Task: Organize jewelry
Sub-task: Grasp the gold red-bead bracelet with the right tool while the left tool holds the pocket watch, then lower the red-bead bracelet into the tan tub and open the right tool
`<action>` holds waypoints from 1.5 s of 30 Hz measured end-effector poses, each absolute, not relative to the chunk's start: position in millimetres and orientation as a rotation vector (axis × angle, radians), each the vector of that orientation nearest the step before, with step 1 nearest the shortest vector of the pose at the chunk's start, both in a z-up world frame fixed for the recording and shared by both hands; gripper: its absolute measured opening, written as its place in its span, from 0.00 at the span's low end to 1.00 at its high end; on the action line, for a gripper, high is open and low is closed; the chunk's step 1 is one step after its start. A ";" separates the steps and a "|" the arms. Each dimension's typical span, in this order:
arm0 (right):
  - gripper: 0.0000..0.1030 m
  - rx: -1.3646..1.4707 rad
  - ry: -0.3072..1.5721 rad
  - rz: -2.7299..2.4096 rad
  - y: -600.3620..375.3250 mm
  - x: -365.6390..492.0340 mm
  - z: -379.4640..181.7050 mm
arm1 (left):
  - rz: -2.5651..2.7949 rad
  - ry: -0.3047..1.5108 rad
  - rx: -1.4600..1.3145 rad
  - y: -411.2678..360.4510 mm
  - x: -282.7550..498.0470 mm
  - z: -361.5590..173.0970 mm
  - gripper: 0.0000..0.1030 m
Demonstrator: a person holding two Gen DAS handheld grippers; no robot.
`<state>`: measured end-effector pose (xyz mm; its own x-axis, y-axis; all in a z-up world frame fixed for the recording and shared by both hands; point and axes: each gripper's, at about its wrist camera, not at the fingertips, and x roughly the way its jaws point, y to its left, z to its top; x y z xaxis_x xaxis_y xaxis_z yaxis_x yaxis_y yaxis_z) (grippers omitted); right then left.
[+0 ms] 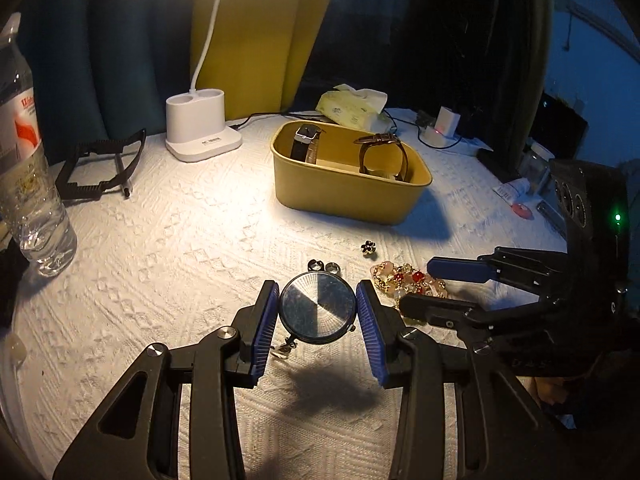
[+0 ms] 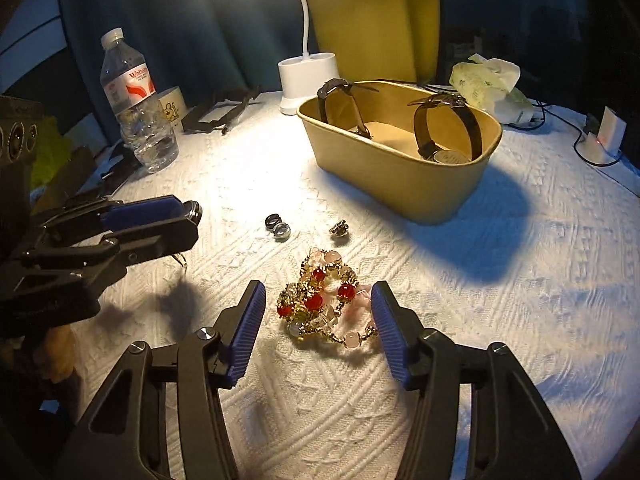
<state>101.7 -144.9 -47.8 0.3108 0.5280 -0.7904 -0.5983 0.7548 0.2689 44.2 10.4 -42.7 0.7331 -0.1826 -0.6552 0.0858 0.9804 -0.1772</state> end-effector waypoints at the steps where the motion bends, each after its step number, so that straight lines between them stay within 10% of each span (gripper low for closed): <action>1: 0.38 -0.083 1.019 0.746 -143.7 102.6 -48.8 | -0.149 0.732 -0.144 11.6 43.5 -43.1 0.41; 7: 0.17 -0.107 1.016 0.752 -135.2 99.4 -50.0 | -0.144 0.730 -0.172 19.4 43.8 -45.2 0.41; 45: 0.17 -0.038 0.782 0.727 -178.1 175.8 -1.2 | -0.131 0.646 -0.103 -17.5 83.3 -9.0 0.41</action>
